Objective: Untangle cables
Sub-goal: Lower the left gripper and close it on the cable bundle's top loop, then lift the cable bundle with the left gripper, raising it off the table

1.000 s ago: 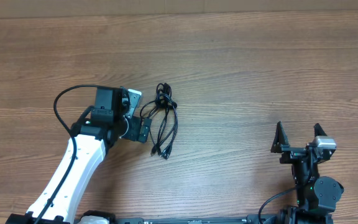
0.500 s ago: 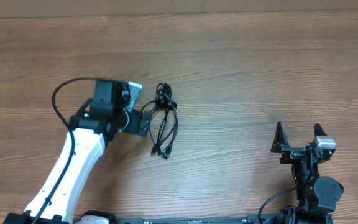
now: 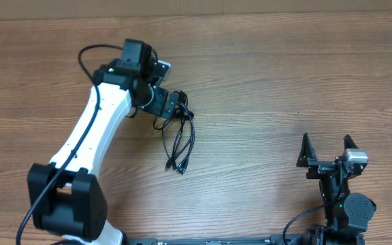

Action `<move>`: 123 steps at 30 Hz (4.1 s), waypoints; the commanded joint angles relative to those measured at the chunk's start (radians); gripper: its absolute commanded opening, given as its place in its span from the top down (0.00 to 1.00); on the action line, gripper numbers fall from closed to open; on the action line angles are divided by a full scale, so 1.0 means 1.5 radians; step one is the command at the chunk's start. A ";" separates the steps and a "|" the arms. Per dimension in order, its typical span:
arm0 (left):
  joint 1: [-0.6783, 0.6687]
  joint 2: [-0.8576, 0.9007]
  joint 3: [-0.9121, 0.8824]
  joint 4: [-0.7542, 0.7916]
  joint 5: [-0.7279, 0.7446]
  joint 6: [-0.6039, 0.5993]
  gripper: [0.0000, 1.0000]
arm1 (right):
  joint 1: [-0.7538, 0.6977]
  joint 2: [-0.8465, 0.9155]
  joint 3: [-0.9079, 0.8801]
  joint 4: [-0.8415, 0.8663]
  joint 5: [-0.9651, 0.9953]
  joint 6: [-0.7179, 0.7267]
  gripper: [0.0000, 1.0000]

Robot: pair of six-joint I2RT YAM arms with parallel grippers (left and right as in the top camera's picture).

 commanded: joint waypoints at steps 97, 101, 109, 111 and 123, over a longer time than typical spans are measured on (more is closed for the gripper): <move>-0.055 0.265 0.097 0.072 0.003 -0.170 0.69 | 0.005 -0.006 -0.007 0.003 0.007 0.002 0.00; -0.055 0.265 0.128 0.041 0.003 -0.170 0.86 | 0.005 -0.006 -0.007 0.003 0.007 0.002 0.00; -0.055 0.265 0.234 -0.039 0.003 -0.170 0.96 | 0.005 -0.006 -0.007 0.003 0.007 0.002 0.00; -0.055 0.265 0.266 -0.062 0.003 -0.170 0.96 | 0.005 -0.006 -0.007 0.002 0.007 0.002 0.00; -0.055 0.246 0.428 -0.194 0.244 0.048 0.96 | 0.005 -0.006 -0.007 0.002 0.007 0.002 0.00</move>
